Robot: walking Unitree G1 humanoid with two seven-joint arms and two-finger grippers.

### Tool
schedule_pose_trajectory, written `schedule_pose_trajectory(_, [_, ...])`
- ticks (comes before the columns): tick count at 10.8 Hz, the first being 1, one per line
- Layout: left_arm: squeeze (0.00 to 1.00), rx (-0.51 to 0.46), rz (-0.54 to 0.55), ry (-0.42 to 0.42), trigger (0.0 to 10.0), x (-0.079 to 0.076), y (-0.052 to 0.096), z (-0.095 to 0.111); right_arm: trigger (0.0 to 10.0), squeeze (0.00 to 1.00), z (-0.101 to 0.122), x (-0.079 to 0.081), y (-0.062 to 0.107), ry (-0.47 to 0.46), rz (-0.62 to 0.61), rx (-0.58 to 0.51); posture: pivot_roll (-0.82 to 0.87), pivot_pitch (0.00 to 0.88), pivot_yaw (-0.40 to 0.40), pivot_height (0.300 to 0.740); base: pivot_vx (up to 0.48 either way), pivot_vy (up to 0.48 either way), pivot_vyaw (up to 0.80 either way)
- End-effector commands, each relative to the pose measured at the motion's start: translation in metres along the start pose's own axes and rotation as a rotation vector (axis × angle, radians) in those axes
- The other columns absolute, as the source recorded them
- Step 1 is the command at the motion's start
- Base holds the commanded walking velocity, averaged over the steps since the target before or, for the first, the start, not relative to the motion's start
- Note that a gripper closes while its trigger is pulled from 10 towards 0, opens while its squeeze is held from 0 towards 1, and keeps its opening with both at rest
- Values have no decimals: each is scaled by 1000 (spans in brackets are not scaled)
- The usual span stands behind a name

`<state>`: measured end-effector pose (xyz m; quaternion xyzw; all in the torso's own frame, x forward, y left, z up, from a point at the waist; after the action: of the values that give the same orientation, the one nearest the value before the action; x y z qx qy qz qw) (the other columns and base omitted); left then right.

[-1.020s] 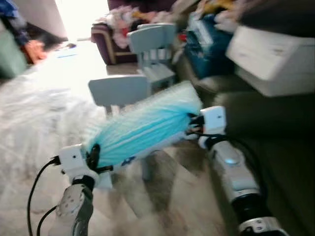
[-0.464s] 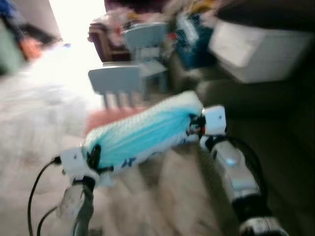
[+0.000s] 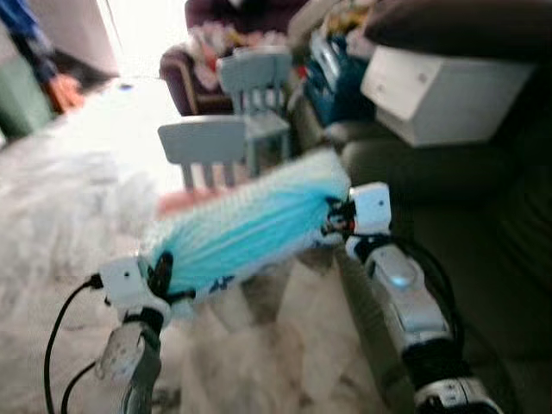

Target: Move the pillow to the sofa

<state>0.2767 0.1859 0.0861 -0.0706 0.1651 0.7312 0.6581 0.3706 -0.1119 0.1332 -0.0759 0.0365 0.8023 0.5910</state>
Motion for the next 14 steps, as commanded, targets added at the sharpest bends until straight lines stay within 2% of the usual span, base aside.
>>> schedule_pose_trajectory(1, [0, -21, 8, 1, 10000, 3, 1, 7, 10000, 0, 8, -5, -2, -6, -20, -25, -187, 0, 43, 740, 0, 0, 0])
schedule_pose_trajectory(11, [0, 4, 10, 11, 10000, 2, 4, 2, 10000, 0, 5, -7, 2, -7, -20, -3, -195, 0, 43, 740, 0, 27, -789])
schedule_pose_trajectory(14, [0, 8, 15, 13, 10000, 3, 5, 1, 10000, 0, 5, -6, 2, -4, -16, -4, -195, 0, 42, 740, 0, 356, 0])
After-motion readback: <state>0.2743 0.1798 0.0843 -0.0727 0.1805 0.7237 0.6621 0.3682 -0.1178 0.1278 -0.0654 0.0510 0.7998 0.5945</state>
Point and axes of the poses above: a point about 5 cm out from each wrist's last joint towards the gripper, its own y axis pointing back from the gripper into the wrist, its own z axis along the axis of the wrist's last joint, x = y × z, the point moved 3 cm from there along -y, pointing out of the wrist towards the gripper, and after that the axes turned 4 degrees about y, right-handed, at the moved point
